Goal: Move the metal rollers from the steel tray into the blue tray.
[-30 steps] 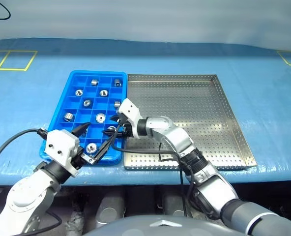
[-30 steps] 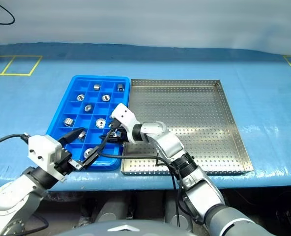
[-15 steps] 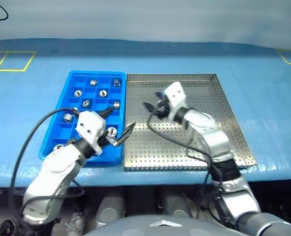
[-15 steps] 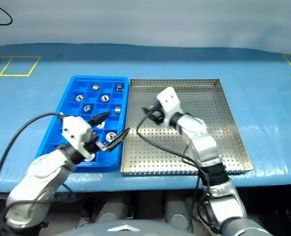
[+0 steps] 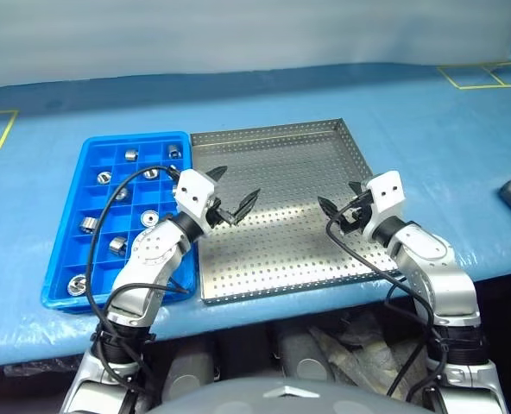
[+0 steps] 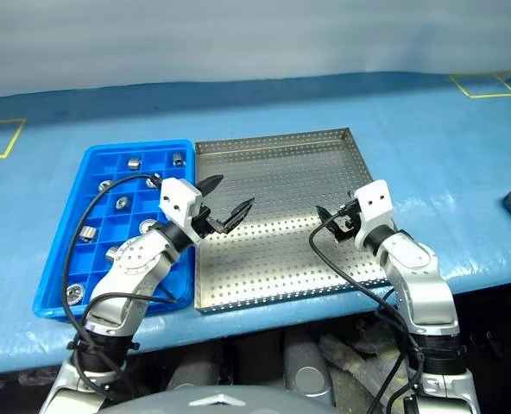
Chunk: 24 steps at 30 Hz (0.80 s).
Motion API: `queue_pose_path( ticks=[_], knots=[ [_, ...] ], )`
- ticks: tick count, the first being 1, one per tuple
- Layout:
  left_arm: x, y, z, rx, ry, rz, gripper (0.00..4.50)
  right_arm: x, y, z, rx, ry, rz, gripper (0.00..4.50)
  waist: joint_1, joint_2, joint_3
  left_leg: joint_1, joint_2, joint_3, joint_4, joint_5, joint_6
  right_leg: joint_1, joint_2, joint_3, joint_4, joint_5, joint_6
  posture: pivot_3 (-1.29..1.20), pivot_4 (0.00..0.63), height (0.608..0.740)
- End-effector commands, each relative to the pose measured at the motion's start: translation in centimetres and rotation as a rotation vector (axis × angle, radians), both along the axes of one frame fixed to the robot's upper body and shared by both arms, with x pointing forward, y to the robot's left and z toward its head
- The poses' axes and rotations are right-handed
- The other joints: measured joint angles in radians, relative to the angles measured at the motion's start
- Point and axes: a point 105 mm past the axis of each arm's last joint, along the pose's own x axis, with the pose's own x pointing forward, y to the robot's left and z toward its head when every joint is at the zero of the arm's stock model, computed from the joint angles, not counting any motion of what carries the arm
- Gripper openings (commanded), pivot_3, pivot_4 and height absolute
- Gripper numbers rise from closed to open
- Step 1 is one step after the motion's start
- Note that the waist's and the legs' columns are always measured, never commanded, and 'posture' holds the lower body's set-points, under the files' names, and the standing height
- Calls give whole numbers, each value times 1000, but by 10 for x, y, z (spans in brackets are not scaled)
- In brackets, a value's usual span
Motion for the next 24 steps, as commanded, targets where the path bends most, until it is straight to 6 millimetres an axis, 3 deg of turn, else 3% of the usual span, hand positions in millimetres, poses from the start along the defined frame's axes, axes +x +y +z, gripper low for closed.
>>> queue_pose_path(
  ticks=[1, 7, 24],
  knots=[
    [-1, -8, 1, 19, -14, -49, 4423, 0, -7, 21, -29, -111, -27, 4481, -10, 0, 0, 0, 0, 1, 0, 0, 0, 0, 0, 1, 0, -1, 2, -274, 150, 740],
    [-9, -9, -16, 77, 79, -123, 4423, -3, -2, 26, 20, -131, -1, 4481, -41, 0, 0, 0, -1, 3, 0, -1, 2, 0, 0, 4, 0, 0, 8, -286, 150, 740],
    [-15, -6, -17, 105, 94, -133, 4423, -13, 27, 28, 65, -108, 209, 4481, -53, 0, 0, 1, -1, 3, 0, -1, 2, -1, -1, 5, 0, 1, 8, -255, 150, 740]
  ],
)
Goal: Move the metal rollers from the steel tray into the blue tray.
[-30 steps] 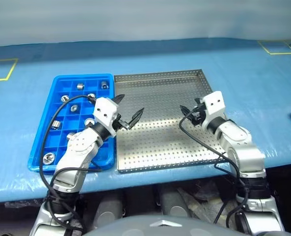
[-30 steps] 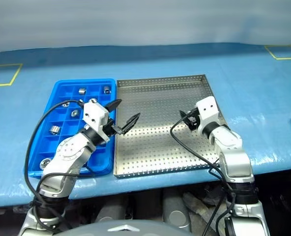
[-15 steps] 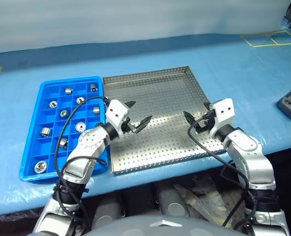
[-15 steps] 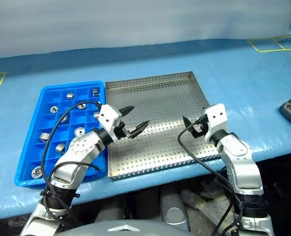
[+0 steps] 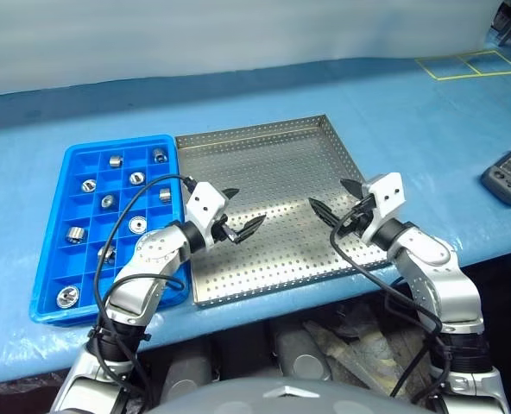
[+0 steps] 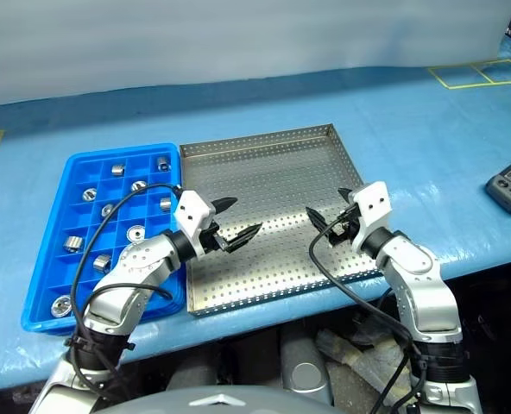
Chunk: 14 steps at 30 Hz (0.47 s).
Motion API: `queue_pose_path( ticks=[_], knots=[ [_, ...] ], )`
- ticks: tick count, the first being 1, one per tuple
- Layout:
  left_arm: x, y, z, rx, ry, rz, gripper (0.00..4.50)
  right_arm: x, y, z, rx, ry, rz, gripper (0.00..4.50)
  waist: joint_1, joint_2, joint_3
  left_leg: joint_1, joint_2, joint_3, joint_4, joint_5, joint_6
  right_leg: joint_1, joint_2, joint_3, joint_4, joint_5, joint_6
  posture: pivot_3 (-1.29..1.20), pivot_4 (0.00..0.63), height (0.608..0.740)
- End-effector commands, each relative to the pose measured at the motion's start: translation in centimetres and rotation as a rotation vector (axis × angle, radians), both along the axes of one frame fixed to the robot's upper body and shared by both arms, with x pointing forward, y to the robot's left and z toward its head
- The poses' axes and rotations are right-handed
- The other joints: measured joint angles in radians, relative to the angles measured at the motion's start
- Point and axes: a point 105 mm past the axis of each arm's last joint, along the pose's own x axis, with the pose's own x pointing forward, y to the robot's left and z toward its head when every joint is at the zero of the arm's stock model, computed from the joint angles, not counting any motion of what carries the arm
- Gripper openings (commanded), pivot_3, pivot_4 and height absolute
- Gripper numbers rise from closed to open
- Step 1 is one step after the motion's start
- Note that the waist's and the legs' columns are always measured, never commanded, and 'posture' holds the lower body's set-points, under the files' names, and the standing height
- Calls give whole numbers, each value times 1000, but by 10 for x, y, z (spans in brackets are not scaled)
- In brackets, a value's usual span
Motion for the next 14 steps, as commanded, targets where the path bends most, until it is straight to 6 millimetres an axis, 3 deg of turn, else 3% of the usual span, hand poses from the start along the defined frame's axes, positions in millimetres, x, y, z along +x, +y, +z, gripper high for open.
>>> queue_pose_path(
  ticks=[1, 14],
  knots=[
    [-2, -1, 12, -6, -54, -3, 4423, -2, 3, 14, 0, -50, 29, 4481, 1, 0, 0, 0, 0, 0, 0, 0, 0, 0, 0, 0, 0, 0, 0, -255, 150, 740],
    [-3, -2, 19, -26, -75, 6, 4423, 0, 11, 15, 4, -57, 56, 4481, 5, 0, 0, 0, 0, 0, 0, 0, 0, 0, 0, 0, 0, 2, -3, -238, 150, 740]
  ],
)
